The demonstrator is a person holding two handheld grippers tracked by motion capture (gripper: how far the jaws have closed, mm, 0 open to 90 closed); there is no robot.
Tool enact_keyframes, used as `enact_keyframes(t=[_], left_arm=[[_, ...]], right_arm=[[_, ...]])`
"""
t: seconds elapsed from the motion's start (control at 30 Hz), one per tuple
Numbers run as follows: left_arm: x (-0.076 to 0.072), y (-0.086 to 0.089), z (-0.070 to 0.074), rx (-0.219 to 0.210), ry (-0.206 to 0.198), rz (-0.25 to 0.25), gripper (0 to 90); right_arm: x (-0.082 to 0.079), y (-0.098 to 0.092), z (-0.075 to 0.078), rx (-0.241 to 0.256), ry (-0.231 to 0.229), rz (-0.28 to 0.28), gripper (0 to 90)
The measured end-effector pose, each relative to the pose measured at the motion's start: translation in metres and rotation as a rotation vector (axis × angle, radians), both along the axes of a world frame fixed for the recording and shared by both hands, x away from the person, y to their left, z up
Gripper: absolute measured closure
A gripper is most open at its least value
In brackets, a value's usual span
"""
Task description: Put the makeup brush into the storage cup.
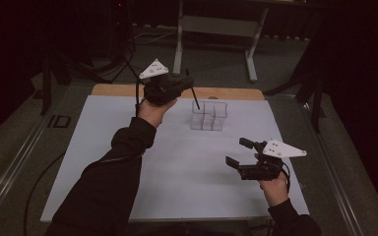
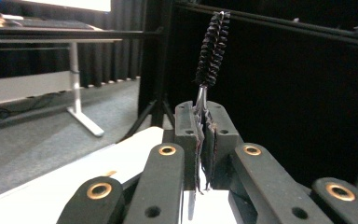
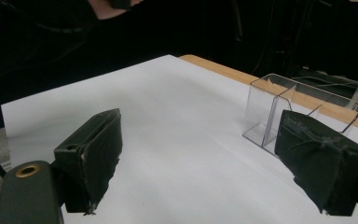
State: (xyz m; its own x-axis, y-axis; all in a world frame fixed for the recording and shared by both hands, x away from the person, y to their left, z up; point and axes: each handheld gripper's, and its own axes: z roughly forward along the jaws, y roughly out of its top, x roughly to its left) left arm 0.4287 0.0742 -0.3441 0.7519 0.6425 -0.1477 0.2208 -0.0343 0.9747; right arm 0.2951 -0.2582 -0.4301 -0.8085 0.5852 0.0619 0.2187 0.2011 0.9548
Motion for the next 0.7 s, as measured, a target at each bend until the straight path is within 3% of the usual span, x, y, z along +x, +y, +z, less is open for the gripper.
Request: enact_keyframes(t=[0.37, 0.67, 0.7], left_arm=[[0.025, -0.02, -0.011, 0.071, -0.002, 0.065, 86.4], [0.039, -0.028, -0.035, 0.109, 0.009, 0.091, 86.4], [0.04, -0.029, -0.038, 0.112, -0.004, 0.095, 86.3]], right_arm=[[-0.001, -0.001, -0.002, 0.003, -0.002, 0.013, 14.8], [0.0, -0.001, -0.002, 0.006, 0.002, 0.022, 14.8], [0.0, -0.002, -0.001, 0.006, 0.001, 0.021, 14.8]])
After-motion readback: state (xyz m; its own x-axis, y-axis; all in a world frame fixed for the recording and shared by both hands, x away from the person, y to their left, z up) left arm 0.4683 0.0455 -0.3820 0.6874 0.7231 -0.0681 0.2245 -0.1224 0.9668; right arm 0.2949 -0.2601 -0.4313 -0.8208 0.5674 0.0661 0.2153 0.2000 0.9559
